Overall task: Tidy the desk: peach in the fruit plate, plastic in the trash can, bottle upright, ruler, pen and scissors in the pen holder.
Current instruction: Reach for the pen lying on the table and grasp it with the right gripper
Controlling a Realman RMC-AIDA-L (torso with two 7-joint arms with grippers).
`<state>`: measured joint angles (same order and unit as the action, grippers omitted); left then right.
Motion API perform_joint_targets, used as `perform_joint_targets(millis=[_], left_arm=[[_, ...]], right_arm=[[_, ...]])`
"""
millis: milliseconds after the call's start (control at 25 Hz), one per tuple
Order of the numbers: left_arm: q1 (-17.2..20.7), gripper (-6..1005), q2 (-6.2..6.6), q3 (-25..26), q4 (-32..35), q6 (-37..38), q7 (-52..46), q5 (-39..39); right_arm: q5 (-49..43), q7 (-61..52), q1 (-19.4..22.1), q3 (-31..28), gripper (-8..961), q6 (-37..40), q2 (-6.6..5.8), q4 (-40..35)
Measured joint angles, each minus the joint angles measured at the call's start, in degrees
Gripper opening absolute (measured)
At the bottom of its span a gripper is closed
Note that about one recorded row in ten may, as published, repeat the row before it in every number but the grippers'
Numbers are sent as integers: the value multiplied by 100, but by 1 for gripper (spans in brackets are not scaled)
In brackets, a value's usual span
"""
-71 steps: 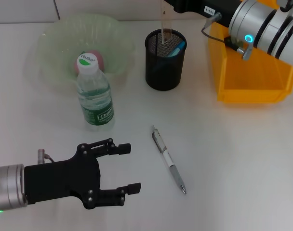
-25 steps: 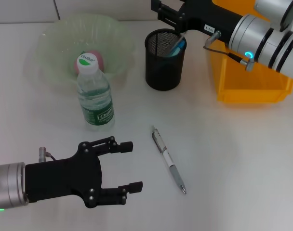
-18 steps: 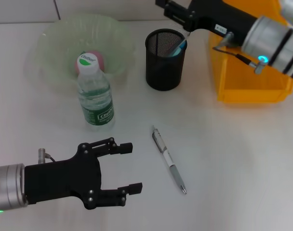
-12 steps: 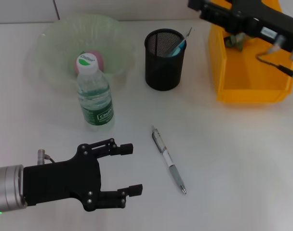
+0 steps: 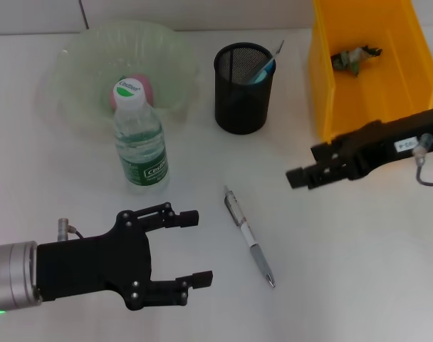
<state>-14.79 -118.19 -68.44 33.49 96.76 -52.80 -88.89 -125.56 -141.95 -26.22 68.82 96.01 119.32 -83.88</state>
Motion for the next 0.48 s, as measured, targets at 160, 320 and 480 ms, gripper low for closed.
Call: perform_joint_targets(millis=[160, 320, 480], left_arm=[[53, 811, 17, 44, -2, -102, 99, -23], [121, 811, 32, 93, -5, -128, 260, -24], [265, 811, 35, 144, -5, -97, 453, -23]], right_arm=[[-1200, -1034, -759, 701, 832, 228, -16, -42], [-1748, -1526, -1273, 1099, 832, 398, -9, 93], [-2040, -2113, -1951, 1625, 833, 400, 13, 612]])
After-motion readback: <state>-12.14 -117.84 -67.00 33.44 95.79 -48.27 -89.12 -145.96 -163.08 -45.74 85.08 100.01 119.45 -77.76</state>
